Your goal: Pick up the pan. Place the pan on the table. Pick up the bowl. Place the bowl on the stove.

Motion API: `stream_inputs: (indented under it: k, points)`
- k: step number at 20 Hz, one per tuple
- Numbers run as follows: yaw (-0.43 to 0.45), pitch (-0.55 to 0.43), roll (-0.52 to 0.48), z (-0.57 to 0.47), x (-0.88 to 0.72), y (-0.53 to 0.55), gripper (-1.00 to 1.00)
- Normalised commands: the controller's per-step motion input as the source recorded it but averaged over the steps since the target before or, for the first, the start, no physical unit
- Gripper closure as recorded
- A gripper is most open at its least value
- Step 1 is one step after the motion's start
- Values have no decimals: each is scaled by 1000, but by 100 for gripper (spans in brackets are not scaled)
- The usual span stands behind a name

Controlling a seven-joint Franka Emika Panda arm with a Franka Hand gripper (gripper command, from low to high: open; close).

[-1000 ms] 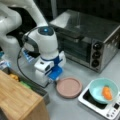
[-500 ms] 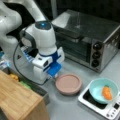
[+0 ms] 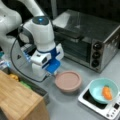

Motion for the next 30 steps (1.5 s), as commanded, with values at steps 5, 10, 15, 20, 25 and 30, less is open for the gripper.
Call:
stream_inputs:
  k: [5,10,15,20,25,30]
  points:
    - [-38,182,118,327,289,-7,100]
    - [-59,108,118,526,437,54,100]
    - [-63,86,139,460,463,70,100]
    - [-57,168,149,355,431,33,100]
    - [-45,241,150,254,342,18,100]
    - [-35,249,154,196,285,16,100]
